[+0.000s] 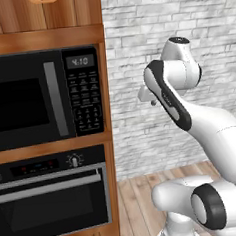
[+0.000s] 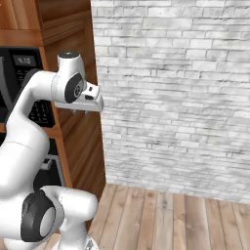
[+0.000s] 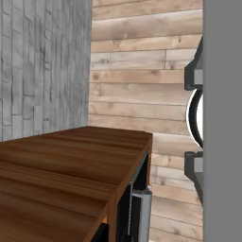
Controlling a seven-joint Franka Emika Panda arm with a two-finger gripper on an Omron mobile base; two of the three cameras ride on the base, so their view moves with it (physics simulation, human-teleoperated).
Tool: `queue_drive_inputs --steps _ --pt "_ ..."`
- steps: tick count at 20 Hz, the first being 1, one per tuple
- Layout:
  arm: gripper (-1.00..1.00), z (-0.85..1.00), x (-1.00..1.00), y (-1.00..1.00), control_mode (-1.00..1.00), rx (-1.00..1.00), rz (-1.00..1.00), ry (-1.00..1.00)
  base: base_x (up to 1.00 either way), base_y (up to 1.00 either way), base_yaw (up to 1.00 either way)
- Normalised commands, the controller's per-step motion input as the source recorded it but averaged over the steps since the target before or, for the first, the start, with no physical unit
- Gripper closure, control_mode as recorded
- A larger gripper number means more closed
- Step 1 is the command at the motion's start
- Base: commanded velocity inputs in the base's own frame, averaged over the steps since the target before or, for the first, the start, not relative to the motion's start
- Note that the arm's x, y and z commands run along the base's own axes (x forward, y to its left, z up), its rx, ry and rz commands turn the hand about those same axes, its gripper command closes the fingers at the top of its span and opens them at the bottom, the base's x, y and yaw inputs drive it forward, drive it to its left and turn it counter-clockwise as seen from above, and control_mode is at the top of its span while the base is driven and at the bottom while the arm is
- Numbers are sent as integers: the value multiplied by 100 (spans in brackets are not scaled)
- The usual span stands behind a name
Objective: Take the fish from the oven and place it on the plate on the counter.
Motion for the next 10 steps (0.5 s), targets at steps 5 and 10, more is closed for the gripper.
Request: queue_drive_inputs --steps 5,10 --pt "-100 -6 -48 6 -100 -1 3 0 0 0 0" --pt "-100 -17 -97 27 -100 -7 13 0 0 0 0"
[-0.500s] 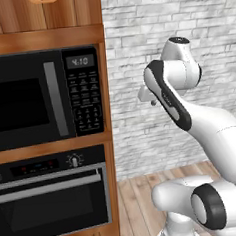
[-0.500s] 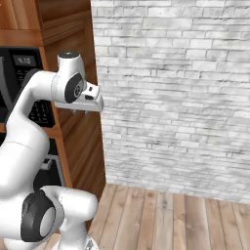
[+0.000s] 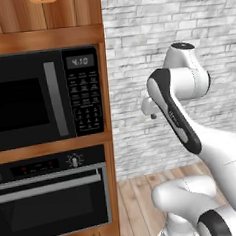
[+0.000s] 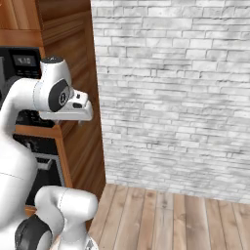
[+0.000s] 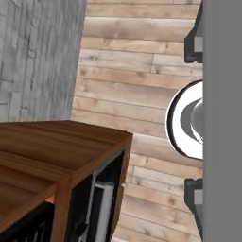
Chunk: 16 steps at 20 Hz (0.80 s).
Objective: Take the fish from the oven and place it on the plate on the counter.
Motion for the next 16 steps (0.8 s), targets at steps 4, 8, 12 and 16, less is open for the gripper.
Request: queue_drive_inputs --steps 4,8,12,16 --pt "-100 -30 -84 33 -100 -9 25 -2 0 0 0" --pt "-100 -32 -73 36 -100 -14 35 -12 0 0 0" --pt "-100 -32 -60 56 -100 -19 34 -14 0 0 0" --pt "-100 -37 -34 61 -100 -19 32 -10 0 0 0"
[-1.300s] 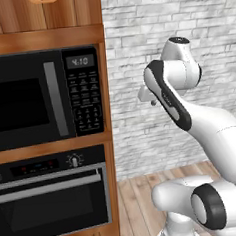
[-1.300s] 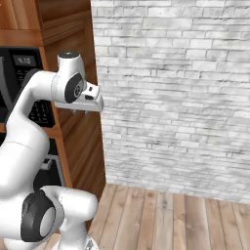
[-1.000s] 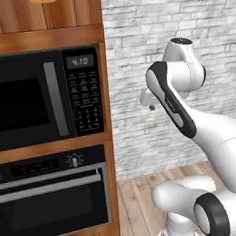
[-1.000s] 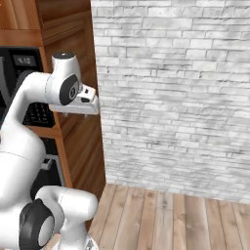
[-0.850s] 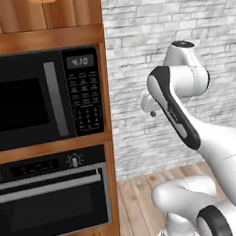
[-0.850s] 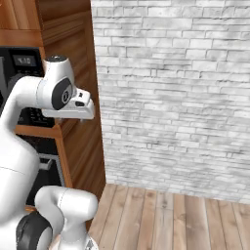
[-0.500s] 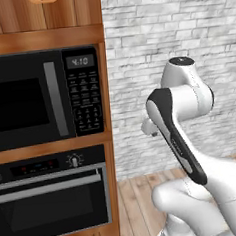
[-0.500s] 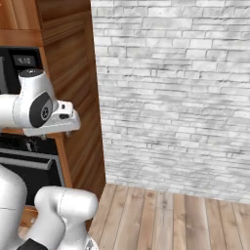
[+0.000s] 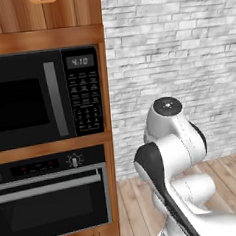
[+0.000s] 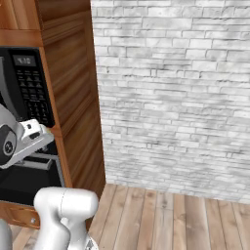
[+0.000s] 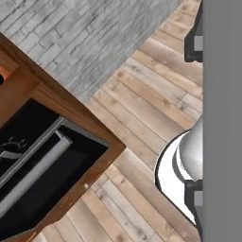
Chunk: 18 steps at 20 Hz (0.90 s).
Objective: Take the fish from the oven and place it on the plate on the counter.
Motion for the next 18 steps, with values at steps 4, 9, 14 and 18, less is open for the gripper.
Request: queue_drive_inputs --steps 4,9,14,18 --pt "-100 -41 -6 71 -100 -16 17 -14 0 0 0" --pt "-100 -39 0 78 -100 -14 13 -22 0 0 0" --pt "-100 -49 12 58 -100 -10 6 -15 0 0 0" --pt "-100 -53 40 41 -100 -1 14 -27 0 0 0"
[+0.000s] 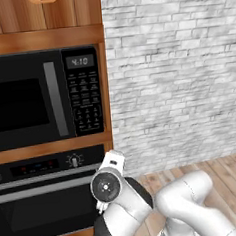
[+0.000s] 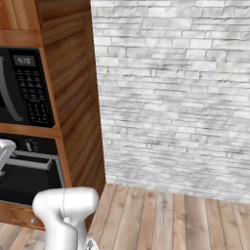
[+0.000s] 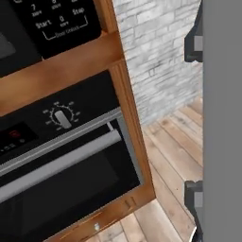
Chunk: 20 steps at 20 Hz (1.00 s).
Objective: Take the fish from the oven and place it on the plate on the counter.
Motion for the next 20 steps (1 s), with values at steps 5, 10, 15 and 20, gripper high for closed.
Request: queue_drive_inputs --steps 5,10,15,20 --pt "-100 -37 24 56 -100 -6 12 -13 0 0 0" --pt "-100 -30 4 77 -100 -17 -9 1 0 0 0" --pt "-100 -18 5 76 -100 -19 -19 1 0 0 0" --pt "-100 -9 4 51 -100 -15 -5 -1 0 0 0"
